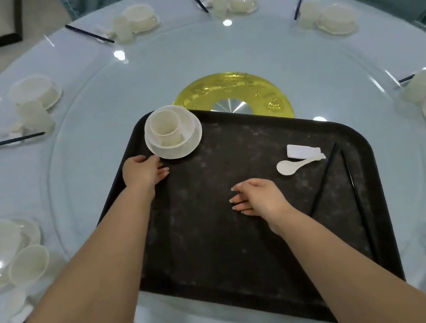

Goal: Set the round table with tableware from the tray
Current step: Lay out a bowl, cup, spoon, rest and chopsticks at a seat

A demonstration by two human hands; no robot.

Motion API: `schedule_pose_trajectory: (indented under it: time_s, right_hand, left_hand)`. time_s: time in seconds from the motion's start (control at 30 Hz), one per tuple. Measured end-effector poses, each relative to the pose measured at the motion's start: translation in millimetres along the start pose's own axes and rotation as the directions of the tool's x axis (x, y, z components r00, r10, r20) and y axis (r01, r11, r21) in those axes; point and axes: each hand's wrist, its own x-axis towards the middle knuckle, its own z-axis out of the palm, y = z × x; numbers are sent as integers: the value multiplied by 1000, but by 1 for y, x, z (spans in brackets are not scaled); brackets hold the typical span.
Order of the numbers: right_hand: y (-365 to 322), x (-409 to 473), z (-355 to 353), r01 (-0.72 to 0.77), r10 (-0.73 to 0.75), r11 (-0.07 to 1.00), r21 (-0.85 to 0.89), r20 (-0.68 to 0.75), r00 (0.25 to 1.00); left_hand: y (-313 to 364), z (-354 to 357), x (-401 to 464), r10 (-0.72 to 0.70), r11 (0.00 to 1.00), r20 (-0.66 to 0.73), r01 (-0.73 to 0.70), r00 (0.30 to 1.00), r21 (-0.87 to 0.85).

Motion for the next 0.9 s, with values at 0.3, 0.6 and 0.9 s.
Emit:
schedule_pose_trajectory:
  time_s: [0.3,0.6,0.9]
  right_hand:
    - [4,9,0,35,-35,999,-14,-12,999]
    - [14,-24,1,36,-35,999,26,-33,999]
    - [30,-106,20,118,-117,993,-26,21,993]
  left_hand:
    - [18,7,11,-12,981,78,-4,997,196]
    - [-8,-28,-67,-157,988,255,150,954,48]
    - [-50,-101,-183,-45,990,303,2,952,143]
